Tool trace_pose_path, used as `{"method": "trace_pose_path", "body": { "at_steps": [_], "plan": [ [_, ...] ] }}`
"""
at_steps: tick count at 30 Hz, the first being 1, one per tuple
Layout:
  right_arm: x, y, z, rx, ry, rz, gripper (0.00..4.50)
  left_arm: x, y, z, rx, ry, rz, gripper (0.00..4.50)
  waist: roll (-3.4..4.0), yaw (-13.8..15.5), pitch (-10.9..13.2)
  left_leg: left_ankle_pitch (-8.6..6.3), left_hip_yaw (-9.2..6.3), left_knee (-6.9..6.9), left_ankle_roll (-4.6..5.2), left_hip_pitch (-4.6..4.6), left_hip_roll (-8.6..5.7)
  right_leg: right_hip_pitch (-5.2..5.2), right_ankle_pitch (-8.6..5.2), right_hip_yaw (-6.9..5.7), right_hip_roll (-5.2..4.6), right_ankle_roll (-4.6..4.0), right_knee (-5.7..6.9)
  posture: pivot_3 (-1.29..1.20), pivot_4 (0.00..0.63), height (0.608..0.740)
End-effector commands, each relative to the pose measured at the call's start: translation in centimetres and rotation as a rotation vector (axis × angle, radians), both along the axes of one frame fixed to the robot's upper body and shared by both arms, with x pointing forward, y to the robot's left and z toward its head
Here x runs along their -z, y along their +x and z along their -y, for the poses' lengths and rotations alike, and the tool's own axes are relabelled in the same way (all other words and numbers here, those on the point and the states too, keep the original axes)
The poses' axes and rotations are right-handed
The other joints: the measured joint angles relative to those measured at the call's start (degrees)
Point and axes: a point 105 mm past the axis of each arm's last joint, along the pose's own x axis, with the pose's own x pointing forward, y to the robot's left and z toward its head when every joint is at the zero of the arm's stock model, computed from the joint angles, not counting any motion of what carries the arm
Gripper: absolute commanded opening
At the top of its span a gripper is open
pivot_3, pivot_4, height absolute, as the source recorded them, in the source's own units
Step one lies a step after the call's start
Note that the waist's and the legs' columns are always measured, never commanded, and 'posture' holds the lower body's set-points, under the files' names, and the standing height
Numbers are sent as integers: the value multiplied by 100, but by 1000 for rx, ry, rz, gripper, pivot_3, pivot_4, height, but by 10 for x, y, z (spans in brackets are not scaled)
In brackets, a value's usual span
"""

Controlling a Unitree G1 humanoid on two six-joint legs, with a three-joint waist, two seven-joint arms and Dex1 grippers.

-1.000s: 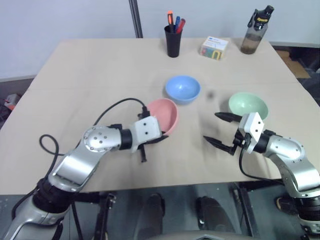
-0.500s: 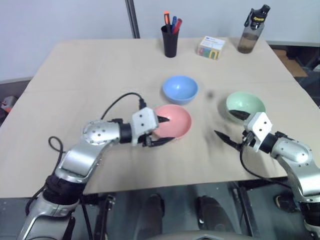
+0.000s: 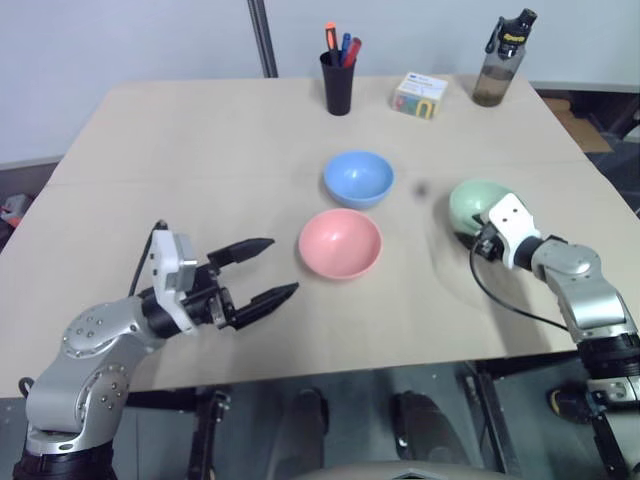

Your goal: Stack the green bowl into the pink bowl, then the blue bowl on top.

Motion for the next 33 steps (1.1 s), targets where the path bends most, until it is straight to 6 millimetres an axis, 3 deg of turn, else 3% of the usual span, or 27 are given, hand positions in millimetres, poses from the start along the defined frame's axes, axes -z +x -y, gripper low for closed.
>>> {"method": "trace_pose_path", "body": {
  "at_steps": [1,3,5,10,13,17,21,23,24,27,31,33],
  "plan": [
    [-13,1,-4,-24,12,24,604,-11,-1,-3,-31,-3,48,4500,0,-4,0,0,1,0,0,-1,0,0,0,1,0,-1,0,0,150,740],
    [-17,0,-7,-42,9,34,57,-11,0,-4,-44,-5,44,4500,0,-11,0,0,2,0,0,0,0,0,0,1,0,-1,0,0,150,740],
    [-28,-8,-21,-127,8,70,57,-9,2,-6,-60,-7,42,4500,0,-19,0,0,1,0,0,1,1,0,0,1,1,-1,0,0,150,740],
    [-59,-63,-98,-564,140,71,57,-6,3,-9,-93,-6,50,4500,3,-37,2,0,1,-6,0,0,2,-4,0,2,1,1,1,0,150,740],
    [-67,-81,-135,-712,193,42,57,-4,1,-12,-103,-12,40,4500,2,-49,1,0,0,-8,0,3,11,-3,-1,-1,8,2,1,0,150,740],
    [-62,-78,-171,-778,190,1,57,-3,-3,-8,-105,-20,37,4500,-1,-25,-1,0,-4,-4,-1,5,12,-2,-1,-4,6,1,2,0,150,740],
    [-51,-72,-194,-813,169,-35,57,-3,-6,-5,-106,-19,40,4500,-4,-26,-2,-1,-3,-5,-2,-2,11,-7,12,-5,4,-20,-2,0,150,740],
    [-45,-70,-198,-825,139,-38,787,-4,-7,-6,-110,-16,44,4500,-3,-18,-2,-1,-2,-9,-2,-5,10,-9,13,-5,4,-23,-4,0,150,740],
    [-45,-71,-199,-836,135,-41,936,-5,-7,-6,-116,-15,46,4500,-3,-16,-2,-1,-2,-10,-2,-5,10,-9,13,-5,4,-23,-5,0,150,740],
    [-51,-72,-198,-856,141,-35,2249,-5,-9,-8,-128,-14,47,4500,-3,-26,-2,-1,-1,-10,-2,-6,10,-10,13,-5,4,-23,-6,0,150,740],
    [-102,-79,-188,-907,300,71,3901,-3,-14,-7,-144,-14,40,4500,0,-38,0,-1,-1,-10,-2,-3,11,-10,13,-5,5,-22,-4,0,150,740],
    [-120,-70,-179,-899,299,139,3901,-3,-15,-6,-149,-15,42,4500,0,-40,1,-1,-2,-10,-2,-3,11,-10,12,-5,5,-22,-4,0,150,740]
  ]
}}
